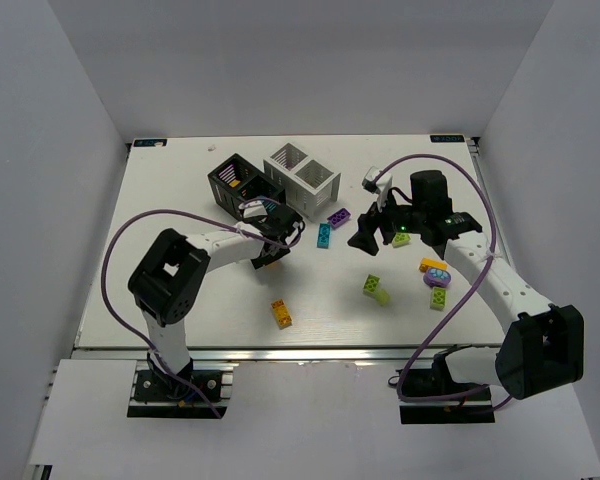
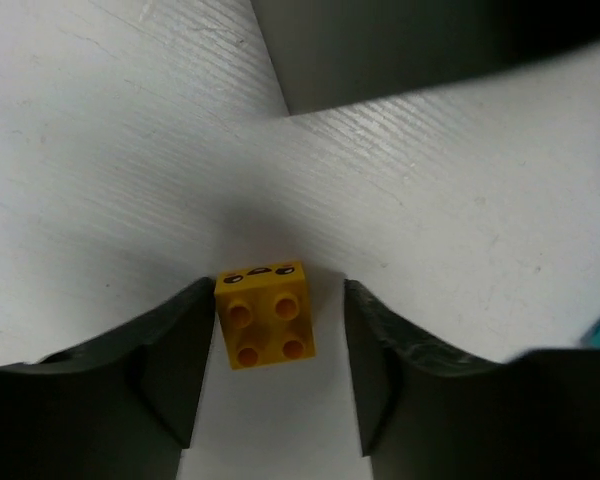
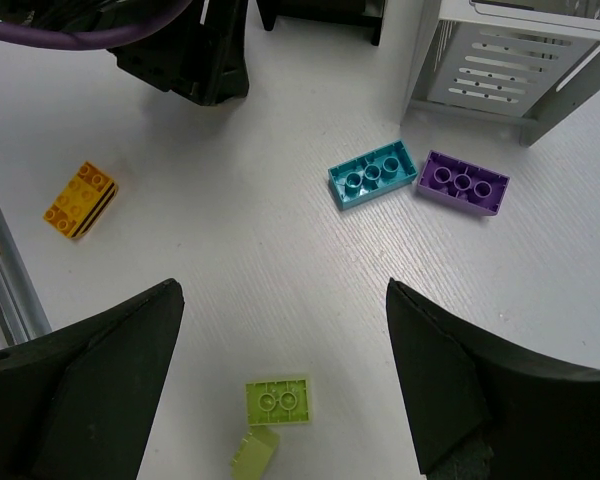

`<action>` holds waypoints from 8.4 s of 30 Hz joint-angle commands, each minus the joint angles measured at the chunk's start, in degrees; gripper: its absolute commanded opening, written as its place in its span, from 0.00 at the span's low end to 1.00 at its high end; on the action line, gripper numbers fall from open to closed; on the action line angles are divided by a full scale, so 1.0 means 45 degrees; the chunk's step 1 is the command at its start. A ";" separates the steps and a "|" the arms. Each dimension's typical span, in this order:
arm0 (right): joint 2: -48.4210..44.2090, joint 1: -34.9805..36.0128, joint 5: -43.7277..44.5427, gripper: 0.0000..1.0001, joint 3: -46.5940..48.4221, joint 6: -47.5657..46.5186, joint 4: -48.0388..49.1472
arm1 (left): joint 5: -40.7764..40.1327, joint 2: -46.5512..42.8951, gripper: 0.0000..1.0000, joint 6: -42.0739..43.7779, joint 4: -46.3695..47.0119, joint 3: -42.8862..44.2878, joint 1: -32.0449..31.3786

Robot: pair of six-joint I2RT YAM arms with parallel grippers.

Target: Sort the legos into containers by color

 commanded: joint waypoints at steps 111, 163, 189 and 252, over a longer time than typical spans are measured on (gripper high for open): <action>0.5092 0.8714 0.5861 0.76 0.2848 0.3730 -0.2635 | 0.2605 -1.2056 0.98 0.3297 -0.0546 -0.4014 0.5030; 0.7342 1.0006 0.7699 0.06 0.4568 0.3138 -0.1467 | 0.2272 -1.6883 0.98 0.1849 -0.2364 -0.6028 0.5030; 1.1120 0.5630 0.3713 0.00 1.2491 0.3574 0.8633 | 0.2702 -1.6884 0.98 0.1889 -0.1309 -0.6594 0.5030; 1.1090 0.3112 0.4850 0.24 1.4547 -0.0349 -0.0541 | 0.7213 -1.4932 0.66 0.2123 0.3495 -0.7689 0.5010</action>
